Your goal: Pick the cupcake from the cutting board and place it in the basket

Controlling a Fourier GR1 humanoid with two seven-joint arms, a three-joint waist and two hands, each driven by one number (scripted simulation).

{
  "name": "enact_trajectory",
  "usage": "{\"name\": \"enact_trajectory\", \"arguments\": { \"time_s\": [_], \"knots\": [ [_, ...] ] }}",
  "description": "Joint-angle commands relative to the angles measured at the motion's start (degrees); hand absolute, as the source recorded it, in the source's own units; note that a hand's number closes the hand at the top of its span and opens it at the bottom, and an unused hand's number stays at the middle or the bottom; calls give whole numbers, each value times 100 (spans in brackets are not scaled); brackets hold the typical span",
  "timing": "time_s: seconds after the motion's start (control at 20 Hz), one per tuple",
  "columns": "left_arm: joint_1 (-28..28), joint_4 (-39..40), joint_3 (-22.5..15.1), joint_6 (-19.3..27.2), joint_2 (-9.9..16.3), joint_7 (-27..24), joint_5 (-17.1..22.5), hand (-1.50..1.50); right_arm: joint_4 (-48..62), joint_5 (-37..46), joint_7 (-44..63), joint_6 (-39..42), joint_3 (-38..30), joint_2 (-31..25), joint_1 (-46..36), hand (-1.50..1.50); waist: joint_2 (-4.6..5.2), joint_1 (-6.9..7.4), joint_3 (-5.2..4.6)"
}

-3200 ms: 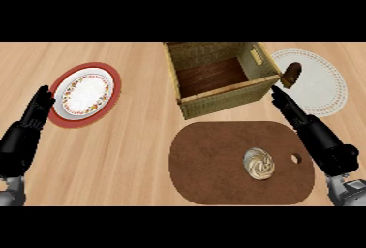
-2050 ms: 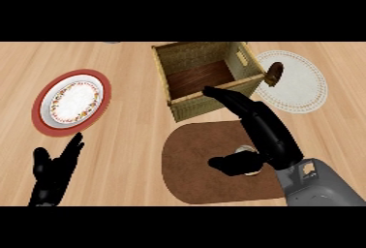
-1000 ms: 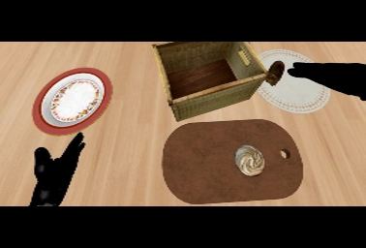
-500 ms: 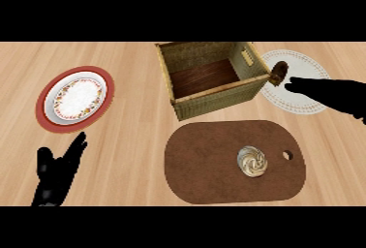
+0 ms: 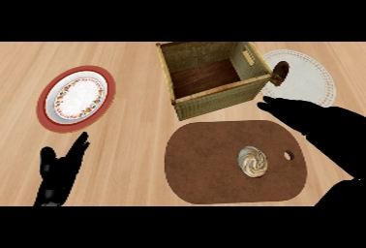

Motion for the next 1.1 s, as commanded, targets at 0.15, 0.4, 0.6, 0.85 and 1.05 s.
{"name": "enact_trajectory", "arguments": {
  "time_s": [0.15, 0.4, 0.6, 0.85, 1.05],
  "knots": [
    [17, 128, -123, 51, -218, 351, -95, 0, 577, 1312, -467, 91, 497, 476, 420, -150, 43, 28, -49],
    [42, -115, 89, -68, -89, 569, -2, 0, 932, 1751, -856, 159, 435, 874, 487, -150, 35, 28, -50],
    [150, -328, 43, -78, -144, 725, -68, 0, 572, 2236, -918, -13, 569, 1093, 1052, -150, 27, 4, -49],
    [54, 195, 46, -68, -329, 334, -231, 0, 1131, 2812, -1400, -105, 617, 1332, 973, -150, 36, 8, -51],
    [66, 79, 219, -311, -158, 429, -97, 0, 1668, 3300, -2194, -475, 519, 1395, 1253, -150, 38, 18, -49]
  ]
}}
